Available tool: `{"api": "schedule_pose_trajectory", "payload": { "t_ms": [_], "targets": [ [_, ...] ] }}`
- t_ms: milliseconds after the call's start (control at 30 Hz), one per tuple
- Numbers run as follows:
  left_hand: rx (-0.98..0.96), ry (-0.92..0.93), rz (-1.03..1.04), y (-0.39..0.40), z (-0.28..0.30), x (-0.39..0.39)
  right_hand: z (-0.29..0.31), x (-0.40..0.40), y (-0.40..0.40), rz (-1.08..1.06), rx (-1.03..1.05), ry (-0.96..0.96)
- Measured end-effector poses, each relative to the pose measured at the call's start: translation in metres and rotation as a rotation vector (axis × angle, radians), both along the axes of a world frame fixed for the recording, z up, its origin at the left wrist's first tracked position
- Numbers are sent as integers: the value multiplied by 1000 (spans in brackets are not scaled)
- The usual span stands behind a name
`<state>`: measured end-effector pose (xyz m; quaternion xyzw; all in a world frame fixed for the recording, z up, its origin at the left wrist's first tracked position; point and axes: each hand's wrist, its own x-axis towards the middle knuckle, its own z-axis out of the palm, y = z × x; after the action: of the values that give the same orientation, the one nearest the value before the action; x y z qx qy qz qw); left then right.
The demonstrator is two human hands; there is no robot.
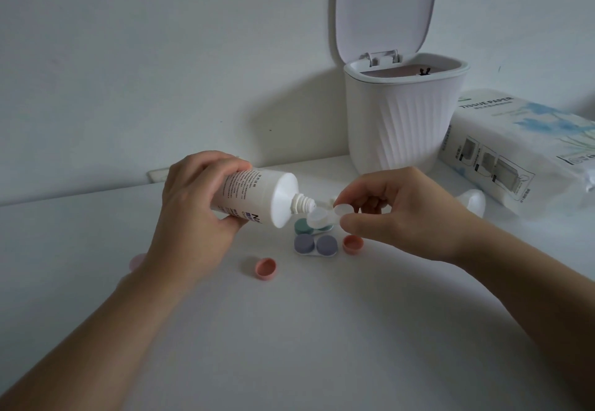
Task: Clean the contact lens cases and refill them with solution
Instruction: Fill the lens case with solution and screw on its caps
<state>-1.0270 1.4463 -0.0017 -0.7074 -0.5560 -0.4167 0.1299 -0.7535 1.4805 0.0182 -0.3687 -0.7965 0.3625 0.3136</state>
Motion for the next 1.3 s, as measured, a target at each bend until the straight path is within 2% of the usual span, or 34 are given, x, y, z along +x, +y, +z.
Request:
{"api": "schedule_pose_trajectory", "payload": {
  "t_ms": [1300],
  "targets": [
    [65, 104, 24, 3, 0, -5, -4, -2, -4, 13, 8, -46]
  ]
}}
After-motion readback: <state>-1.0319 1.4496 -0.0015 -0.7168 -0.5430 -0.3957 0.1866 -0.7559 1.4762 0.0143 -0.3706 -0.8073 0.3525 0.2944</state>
